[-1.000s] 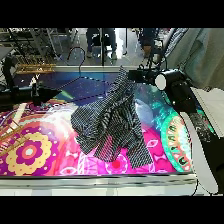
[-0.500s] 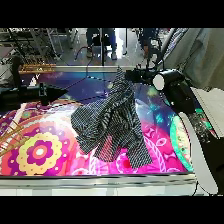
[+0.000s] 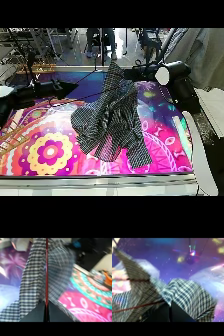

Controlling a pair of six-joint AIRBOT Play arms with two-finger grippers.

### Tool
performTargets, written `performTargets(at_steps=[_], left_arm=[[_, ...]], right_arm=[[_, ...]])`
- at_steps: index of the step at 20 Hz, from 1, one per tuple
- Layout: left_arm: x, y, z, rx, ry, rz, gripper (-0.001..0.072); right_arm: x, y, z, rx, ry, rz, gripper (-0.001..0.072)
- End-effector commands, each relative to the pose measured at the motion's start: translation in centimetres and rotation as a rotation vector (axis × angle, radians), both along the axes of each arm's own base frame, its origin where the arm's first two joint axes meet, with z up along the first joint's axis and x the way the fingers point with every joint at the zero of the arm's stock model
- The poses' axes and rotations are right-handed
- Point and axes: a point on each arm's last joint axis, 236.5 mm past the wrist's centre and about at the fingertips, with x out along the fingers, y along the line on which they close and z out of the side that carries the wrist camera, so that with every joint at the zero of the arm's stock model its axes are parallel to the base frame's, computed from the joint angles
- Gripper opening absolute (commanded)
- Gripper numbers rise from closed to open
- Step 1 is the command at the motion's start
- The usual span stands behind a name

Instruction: Fold the clothes and pants, and hang the long-sleeved shirts on hangers.

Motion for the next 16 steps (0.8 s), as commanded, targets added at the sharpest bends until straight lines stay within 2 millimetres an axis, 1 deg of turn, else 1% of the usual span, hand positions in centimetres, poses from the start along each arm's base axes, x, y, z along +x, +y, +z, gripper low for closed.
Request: performTargets(at_steps=[1,2,3,5,7,8,9,10,11,12,13,14,15,16], left_arm=[[1.1,-1.6,0.8,0.018,-0.056,0.074,0.0007],[0.5,-2.7,0.9,0.02,-0.06,0.046,0.0008],[0.0,-3.5,0.8,0.02,-0.058,0.025,0.0007],[-0.4,-4.2,1.5,-0.018,-0.052,0.008,0.0008],[-1.1,-4.2,3.6,-0.117,-0.075,-0.037,0.0008],[-1.7,-3.8,5.3,-0.208,-0.09,-0.081,0.0008],[-2.6,-3.2,6.9,-0.302,-0.104,-0.139,0.0008],[-3.2,-2.6,7.3,-0.351,-0.097,-0.19,0.0008],[-3.7,-2.2,6.5,-0.346,-0.072,-0.226,0.0007],[-3.7,-2.0,5.0,-0.321,-0.01,-0.242,0.0008],[-3.6,-1.8,3.9,-0.3,0.024,-0.25,0.0008],[-3.6,-1.6,3.5,-0.3,0.032,-0.26,0.0008],[-3.4,-1.3,3.5,-0.307,0.03,-0.255,0.0007],[-3.3,-1.2,3.5,-0.306,0.024,-0.251,0.0008]], right_arm=[[-4.9,2.8,1.5,-0.089,0.022,0.16,0.0025],[-6.5,3.9,2.3,-0.087,0.019,0.201,0.0025],[-8.5,4.9,2.7,-0.094,0.034,0.252,0.0025],[-12.5,6.0,2.8,-0.149,0.073,0.367,0.0025],[-15.5,6.0,2.1,-0.239,0.108,0.466,0.0025],[-16.5,5.7,1.5,-0.297,0.121,0.523,0.0025],[-16.9,5.4,1.1,-0.339,0.123,0.564,0.0025],[-16.7,5.2,1.1,-0.359,0.11,0.571,0.0025],[-16.0,5.1,1.5,-0.362,0.083,0.554,0.0025],[-15.7,5.3,1.7,-0.375,0.056,0.571,0.0026],[-16.1,5.5,1.6,-0.397,0.047,0.617,0.0026],[-16.8,5.6,1.2,-0.422,0.055,0.669,0.0027],[-16.9,4.8,0.8,-0.474,0.068,0.686,0.0072],[-15.5,2.7,0.8,-0.554,0.059,0.614,0.0297]])
